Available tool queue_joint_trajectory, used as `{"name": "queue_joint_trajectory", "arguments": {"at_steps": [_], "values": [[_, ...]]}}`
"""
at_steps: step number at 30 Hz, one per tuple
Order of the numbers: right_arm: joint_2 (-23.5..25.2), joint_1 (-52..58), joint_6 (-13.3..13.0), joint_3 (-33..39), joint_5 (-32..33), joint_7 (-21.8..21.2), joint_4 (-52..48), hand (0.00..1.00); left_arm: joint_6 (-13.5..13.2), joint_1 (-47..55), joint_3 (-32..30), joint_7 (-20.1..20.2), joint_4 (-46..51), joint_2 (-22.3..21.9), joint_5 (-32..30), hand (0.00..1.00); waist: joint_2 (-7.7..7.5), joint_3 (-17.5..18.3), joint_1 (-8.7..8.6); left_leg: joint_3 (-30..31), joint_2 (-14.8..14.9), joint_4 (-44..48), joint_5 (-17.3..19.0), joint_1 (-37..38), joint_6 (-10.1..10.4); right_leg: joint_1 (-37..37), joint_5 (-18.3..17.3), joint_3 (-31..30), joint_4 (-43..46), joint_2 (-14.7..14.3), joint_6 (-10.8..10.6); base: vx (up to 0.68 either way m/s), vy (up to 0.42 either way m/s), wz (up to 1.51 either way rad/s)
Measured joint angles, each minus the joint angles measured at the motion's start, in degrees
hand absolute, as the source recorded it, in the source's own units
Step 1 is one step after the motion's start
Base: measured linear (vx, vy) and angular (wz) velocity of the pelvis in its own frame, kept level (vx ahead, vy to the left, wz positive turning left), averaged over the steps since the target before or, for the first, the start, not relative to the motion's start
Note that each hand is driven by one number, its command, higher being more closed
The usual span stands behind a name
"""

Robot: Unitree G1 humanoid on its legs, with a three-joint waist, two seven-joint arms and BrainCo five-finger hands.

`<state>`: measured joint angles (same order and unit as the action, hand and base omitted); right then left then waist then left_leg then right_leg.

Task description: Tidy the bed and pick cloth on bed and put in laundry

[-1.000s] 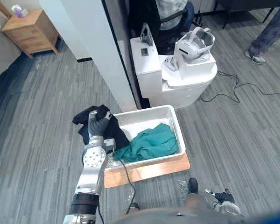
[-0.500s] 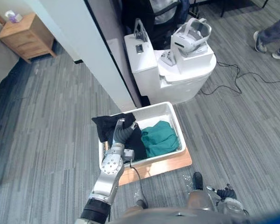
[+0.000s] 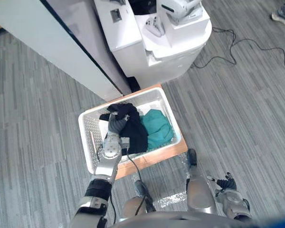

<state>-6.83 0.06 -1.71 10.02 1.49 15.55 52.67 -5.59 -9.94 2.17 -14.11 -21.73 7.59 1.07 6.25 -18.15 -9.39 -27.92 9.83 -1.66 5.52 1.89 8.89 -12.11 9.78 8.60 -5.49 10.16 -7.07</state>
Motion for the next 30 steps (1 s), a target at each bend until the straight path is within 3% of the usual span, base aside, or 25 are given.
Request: {"name": "queue_joint_trajectory", "arguments": {"at_steps": [14, 19, 24, 30], "values": [[-0.5, -0.2, 0.0, 0.0, 0.2, -0.1, -0.3, 0.0, 0.1, 3.9, 0.1, 3.2, 1.3, -0.6, 4.9, 0.0, 1.0, -0.4, 0.52, -1.4, 0.2, 4.1, 0.0, 0.3, 0.0, 1.2, 0.3, -0.2, 0.0, 0.5, 0.3, -0.01, -0.065, -0.04], [-0.7, -0.2, 0.1, 0.0, 0.1, -0.7, 0.1, 0.0, -0.3, 8.9, 0.0, 5.1, 9.3, -0.8, 9.7, 0.0, 1.13, -0.3, 1.24, -0.9, 0.2, 4.3, 0.1, 1.5, -0.1, 3.1, 0.3, 0.1, 0.0, 0.6, 0.3, -0.09, -0.062, 0.07], [-1.0, -0.2, 0.4, 0.3, 0.2, -1.5, 0.4, 0.0, -0.4, 11.8, 0.0, 5.5, 10.6, -2.0, 14.0, 0.0, 1.22, -0.2, 2.66, 0.7, 0.4, 4.3, 0.2, 2.2, -0.3, 4.8, 0.2, 1.3, 0.0, 0.6, 0.4, -0.12, -0.074, 0.14], [-0.4, 0.2, 1.3, 0.2, 0.1, -2.1, 1.3, 0.0, -0.5, 17.0, -0.1, 6.9, 12.2, -2.4, 16.3, 0.0, 0.58, 3.3, 4.3, 2.7, 0.9, 3.9, 1.2, 3.5, -0.3, 7.5, -0.7, 3.3, 0.0, 0.3, 0.7, -0.13, -0.064, 0.16]]}}
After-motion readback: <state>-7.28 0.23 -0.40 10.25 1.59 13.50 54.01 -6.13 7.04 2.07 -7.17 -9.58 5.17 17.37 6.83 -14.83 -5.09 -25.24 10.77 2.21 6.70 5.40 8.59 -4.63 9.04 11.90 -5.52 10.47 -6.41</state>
